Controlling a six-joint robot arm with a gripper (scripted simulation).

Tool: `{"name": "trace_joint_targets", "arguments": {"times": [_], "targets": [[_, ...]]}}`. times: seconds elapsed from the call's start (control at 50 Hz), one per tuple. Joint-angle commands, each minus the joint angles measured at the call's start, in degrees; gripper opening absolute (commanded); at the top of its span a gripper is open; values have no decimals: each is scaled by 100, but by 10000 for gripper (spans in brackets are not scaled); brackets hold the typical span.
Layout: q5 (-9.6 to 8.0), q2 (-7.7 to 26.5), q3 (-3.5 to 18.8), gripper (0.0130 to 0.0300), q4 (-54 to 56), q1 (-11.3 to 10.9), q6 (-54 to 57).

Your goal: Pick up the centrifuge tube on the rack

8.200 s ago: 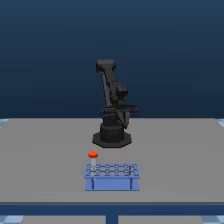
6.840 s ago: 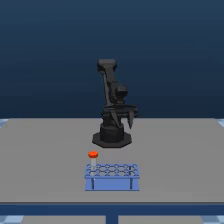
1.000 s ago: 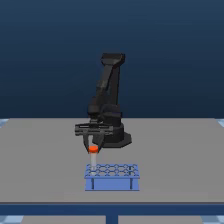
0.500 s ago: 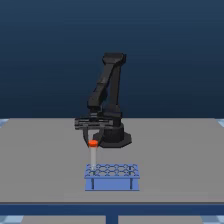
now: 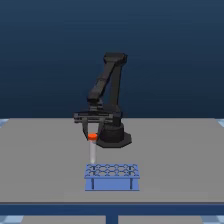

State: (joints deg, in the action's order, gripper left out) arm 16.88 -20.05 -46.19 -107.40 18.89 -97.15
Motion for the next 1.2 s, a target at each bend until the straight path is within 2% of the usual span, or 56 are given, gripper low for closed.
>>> {"name": "trace_joint_targets", "arguments": {"times": [0.02, 0.52, 1.2], "targets": [[62, -56, 79, 130, -424, 0, -573], [240, -207, 319, 130, -1474, 0, -1679], [267, -225, 352, 130, -1597, 0, -1809]]}}
